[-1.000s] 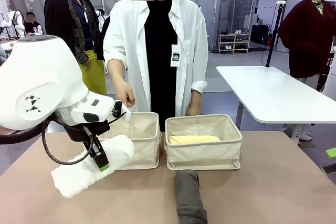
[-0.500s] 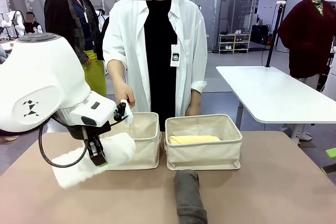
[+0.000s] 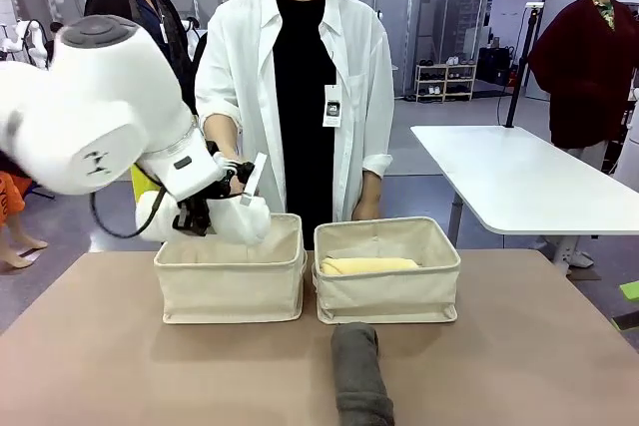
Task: Divide the towels into two baskets.
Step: Pick up one hotel-folded towel from the bottom of the table and place it in the Fabric basket indicated by the person.
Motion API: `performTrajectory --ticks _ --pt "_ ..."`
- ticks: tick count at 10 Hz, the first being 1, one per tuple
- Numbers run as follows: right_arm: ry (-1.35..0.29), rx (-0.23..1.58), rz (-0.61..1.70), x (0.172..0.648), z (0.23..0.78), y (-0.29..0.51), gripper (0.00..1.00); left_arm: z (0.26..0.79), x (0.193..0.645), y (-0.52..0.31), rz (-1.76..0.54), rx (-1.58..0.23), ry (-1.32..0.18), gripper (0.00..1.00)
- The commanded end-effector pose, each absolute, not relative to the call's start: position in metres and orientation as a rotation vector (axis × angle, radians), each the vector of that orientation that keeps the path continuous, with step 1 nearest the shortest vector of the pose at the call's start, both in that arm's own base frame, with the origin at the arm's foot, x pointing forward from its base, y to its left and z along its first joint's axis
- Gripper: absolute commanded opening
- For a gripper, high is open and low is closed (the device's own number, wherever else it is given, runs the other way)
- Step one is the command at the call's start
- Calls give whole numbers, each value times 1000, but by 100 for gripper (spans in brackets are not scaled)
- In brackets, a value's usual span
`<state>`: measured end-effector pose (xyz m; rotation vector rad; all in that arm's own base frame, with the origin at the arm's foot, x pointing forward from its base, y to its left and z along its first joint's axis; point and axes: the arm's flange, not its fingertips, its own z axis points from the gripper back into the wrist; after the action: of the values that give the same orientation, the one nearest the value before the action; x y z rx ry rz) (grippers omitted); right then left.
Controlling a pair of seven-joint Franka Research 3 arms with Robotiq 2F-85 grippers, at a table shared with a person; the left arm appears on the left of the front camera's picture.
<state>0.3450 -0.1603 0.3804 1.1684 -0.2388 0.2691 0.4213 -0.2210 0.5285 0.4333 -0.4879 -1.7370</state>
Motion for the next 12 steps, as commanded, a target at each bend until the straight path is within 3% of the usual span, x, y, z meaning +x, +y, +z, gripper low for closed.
performTrajectory --ticks 1,7,10,12 --pt "-247 1162 256 343 381 -158 100 525 477 -232 -1764 362 -428 37" --pt "-247 1162 256 343 381 -158 100 463 558 -252 -1723 300 -233 37" --pt "-247 1162 256 343 381 -158 100 441 575 -240 -1671 229 -232 96" --pt "-247 1162 256 343 381 -158 100 434 578 -233 -1645 221 -218 100"
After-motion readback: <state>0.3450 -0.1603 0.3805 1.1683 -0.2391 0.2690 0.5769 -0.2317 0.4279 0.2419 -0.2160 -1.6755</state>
